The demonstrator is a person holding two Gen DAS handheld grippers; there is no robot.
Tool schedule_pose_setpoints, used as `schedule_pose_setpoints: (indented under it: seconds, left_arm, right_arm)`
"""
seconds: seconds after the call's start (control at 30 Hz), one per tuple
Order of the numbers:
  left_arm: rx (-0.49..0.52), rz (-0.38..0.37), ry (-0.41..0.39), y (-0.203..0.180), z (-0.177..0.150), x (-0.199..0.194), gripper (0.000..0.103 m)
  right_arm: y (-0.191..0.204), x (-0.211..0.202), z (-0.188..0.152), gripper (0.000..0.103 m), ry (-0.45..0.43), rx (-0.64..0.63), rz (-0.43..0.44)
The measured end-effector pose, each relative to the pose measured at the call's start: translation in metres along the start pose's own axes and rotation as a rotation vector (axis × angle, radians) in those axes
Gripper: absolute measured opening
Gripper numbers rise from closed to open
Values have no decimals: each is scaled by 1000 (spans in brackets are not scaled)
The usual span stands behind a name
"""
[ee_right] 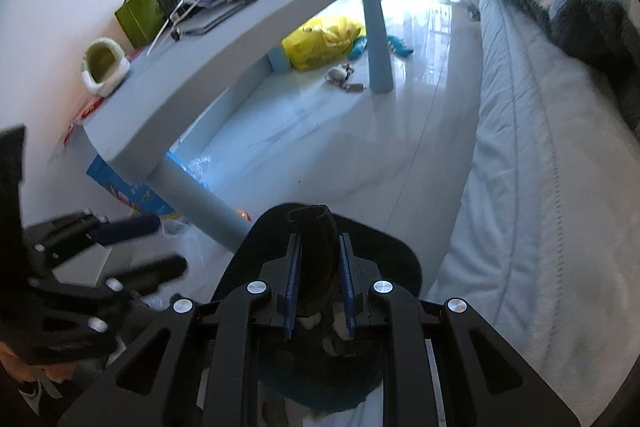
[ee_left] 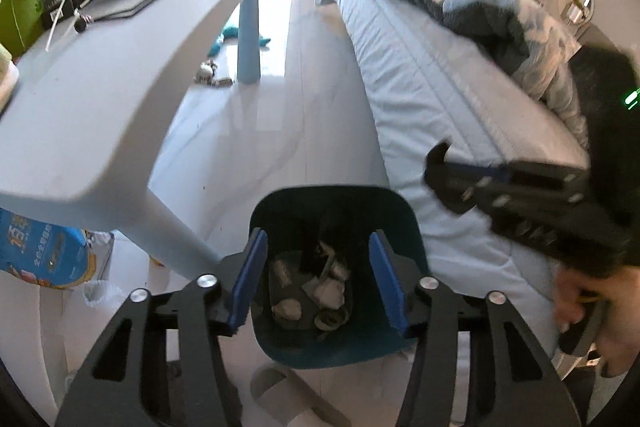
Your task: Collect trash
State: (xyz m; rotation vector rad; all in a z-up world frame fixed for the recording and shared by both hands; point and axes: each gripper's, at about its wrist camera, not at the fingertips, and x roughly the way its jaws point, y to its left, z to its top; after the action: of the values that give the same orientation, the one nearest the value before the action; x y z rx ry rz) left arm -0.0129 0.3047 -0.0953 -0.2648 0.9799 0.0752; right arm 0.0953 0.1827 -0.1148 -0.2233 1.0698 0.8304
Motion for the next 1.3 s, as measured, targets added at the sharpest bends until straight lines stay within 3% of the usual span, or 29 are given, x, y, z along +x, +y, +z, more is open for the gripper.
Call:
schedule_pose_setpoints:
  seconds: [0.17, 0.47, 0.53, 0.57, 0.63, 0.83, 1.07, 1.13, 1.17, 1.2, 1.3]
  left_arm:
    - [-10, -22, -71, 1, 6, -18, 45]
    - [-26, -58, -149, 2, 14, -41, 42]
    - [-24, -57, -159, 1, 16, -45, 42]
    - [-25, -58, -164, 1, 17, -48, 42]
    - [-17, -59, -181, 0, 18, -54, 42]
    - [11, -64, -226, -10, 22, -72, 45]
    - [17, -41, -286, -28, 26, -102, 68]
    - [55, 9, -320, -40, 27, -112, 74]
    - [64, 22, -333, -44, 28, -115, 79]
    - [65, 23, -343, -49, 28, -120, 82]
    - [72, 37, -365, -60, 28, -129, 91]
  right_arm:
    - [7, 20, -7, 19, 64, -13, 3]
    - [17, 48, -22, 20, 182, -51, -4]
    - [19, 50, -24, 22, 193, -58, -11]
    - [19, 49, -25, 29, 193, -57, -14]
    - [18, 47, -25, 34, 186, -54, -17]
    - [16, 28, -18, 34, 119, -57, -9]
    - [9, -17, -8, 34, -10, -50, -31]
    - [4, -41, -6, 41, -73, -44, -54]
    - [2, -52, -6, 52, -102, -39, -67]
    - [-1, -64, -6, 57, -134, -33, -79]
    - [-9, -106, -12, 62, -226, -19, -132]
